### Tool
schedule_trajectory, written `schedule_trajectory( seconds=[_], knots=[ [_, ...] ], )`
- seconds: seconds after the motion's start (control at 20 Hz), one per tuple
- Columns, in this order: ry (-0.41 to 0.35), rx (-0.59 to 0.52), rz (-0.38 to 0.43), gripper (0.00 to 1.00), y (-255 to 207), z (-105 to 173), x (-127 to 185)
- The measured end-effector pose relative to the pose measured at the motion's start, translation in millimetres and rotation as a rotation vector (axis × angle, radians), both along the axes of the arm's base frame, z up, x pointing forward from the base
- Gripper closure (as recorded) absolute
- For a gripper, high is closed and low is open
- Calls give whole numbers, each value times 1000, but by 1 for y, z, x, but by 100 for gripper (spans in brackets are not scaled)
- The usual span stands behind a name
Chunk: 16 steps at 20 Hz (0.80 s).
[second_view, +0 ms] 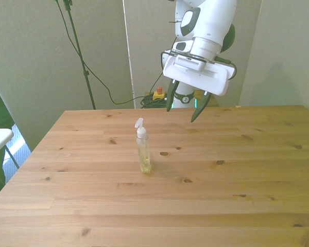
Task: Stand the sanitizer
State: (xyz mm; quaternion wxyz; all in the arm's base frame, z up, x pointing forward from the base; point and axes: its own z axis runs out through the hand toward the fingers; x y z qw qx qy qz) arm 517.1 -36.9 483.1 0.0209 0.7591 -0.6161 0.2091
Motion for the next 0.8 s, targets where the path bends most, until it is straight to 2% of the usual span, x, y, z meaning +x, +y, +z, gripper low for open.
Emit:
schedule_trajectory(
  seconds=[0.3, 0.45, 0.6, 0.8],
  knots=[
    [177, 97, 240, 0, 9, -9, -10],
    [236, 126, 355, 0, 11, -12, -13],
    [251, 142, 455, 0, 12, -13, -13],
    [236, 161, 533, 0, 12, -14, -12]
  ],
)
